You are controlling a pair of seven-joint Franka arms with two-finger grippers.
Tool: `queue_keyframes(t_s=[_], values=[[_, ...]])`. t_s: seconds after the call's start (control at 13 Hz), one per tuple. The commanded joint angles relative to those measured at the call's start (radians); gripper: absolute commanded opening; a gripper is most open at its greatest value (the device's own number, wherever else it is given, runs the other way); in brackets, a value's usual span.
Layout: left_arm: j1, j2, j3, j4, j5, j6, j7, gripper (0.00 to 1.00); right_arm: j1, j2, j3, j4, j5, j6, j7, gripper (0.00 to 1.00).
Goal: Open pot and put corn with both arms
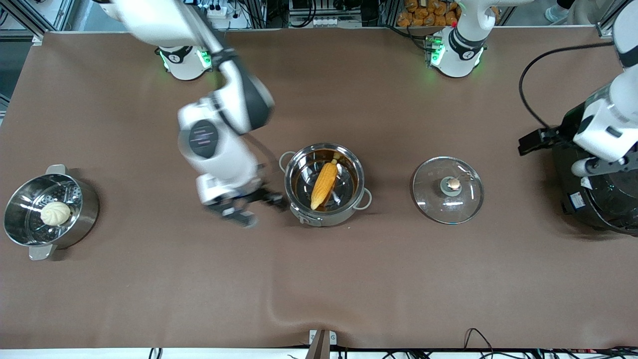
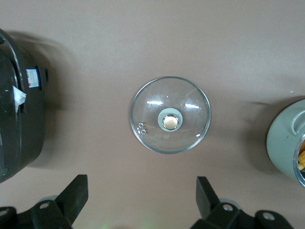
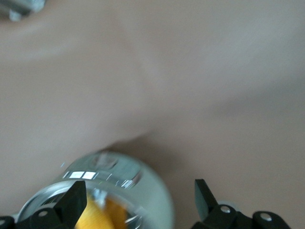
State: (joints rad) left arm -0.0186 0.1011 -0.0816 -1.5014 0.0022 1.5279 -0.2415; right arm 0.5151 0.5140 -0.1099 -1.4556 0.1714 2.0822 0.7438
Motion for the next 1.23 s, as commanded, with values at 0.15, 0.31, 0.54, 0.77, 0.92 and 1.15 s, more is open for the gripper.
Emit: queue_keyframes(t_s=[0.15,0.31,0.54,0.77,0.92,1.15], values=[[0.032,-0.095,-0.007,0.013,-0.001,-0.090,0.010,1.00,-0.283,-0.272,0.024,-0.308,-0.023,0.007,-0.424,1.00],[0.032,-0.116,-0.006,0.006,0.002,-0.098,0.014,1.00,-0.386,-0.406,0.023,-0.429,-0.024,-0.005,-0.587,1.00],[0.036,-0.141,-0.007,0.000,0.002,-0.118,0.018,1.00,-0.440,-0.524,0.018,-0.451,-0.111,-0.139,-0.618,1.00],[0.040,-0.169,-0.007,-0.026,-0.001,-0.109,0.028,1.00,-0.443,-0.529,0.023,-0.231,-0.170,-0.439,-0.627,1.00],[0.037,-0.199,-0.009,-0.074,0.008,-0.056,0.030,1.00,-0.443,-0.537,0.021,-0.204,-0.211,-0.464,-0.702,1.00],[0.039,-0.213,-0.014,-0.094,0.007,-0.041,0.033,1.00,-0.443,-0.532,0.019,-0.180,-0.213,-0.470,-0.721,1.00]])
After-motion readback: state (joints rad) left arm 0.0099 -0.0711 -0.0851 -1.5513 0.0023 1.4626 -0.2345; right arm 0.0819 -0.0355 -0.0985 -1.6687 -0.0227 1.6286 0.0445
